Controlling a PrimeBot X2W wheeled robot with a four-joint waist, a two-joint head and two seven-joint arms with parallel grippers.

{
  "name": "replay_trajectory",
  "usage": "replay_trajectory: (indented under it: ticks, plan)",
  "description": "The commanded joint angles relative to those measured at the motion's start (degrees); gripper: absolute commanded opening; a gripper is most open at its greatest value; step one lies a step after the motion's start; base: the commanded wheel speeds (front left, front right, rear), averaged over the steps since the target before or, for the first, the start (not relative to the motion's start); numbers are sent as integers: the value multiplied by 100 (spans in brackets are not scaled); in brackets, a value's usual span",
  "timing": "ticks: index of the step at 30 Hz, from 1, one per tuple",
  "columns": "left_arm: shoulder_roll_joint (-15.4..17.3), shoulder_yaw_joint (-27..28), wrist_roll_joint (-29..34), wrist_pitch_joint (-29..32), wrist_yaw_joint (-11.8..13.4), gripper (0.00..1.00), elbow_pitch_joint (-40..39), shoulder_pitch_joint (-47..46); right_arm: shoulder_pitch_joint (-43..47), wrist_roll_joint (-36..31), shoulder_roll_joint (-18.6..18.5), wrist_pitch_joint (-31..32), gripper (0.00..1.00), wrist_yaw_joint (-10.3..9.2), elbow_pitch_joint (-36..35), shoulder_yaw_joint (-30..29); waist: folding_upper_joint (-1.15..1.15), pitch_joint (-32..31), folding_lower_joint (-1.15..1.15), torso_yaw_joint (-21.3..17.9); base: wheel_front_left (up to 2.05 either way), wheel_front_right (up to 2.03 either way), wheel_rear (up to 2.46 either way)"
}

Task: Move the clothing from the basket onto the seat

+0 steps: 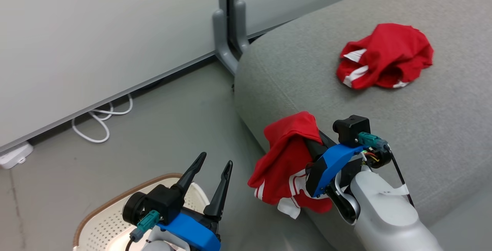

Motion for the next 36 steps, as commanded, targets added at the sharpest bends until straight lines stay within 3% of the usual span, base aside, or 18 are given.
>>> replay_trajectory:
  ticks: [1, 10, 21, 27, 36]
  plan:
    - [47, -2, 10, -27, -15, 100, -19, -91, 39, -25, -2, -22, 0, 3, -56, -4, 0, 70, 0, -228, 0, 0, 0]
    - [80, -34, -30, -27, -15, 100, 15, -105, 131, 41, -1, -20, 0, 3, -142, -9, 0, 115, 0, -550, 0, 0, 0]
    - [74, -69, -50, -27, -15, 100, 45, -145, 145, 40, -2, 7, 0, 3, -144, -137, 0, 137, 0, -475, 0, 0, 0]
    - [143, -47, -11, -27, -15, 100, -11, -212, -283, -86, -58, 47, 0, 3, -46, -745, 0, 295, 0, -399, 0, 0, 0]
    - [377, -225, 76, -27, -15, 100, -122, -600, -1397, -466, -642, 558, 0, 3, -191, -1719, 0, 902, 0, -217, 0, 0, 0]
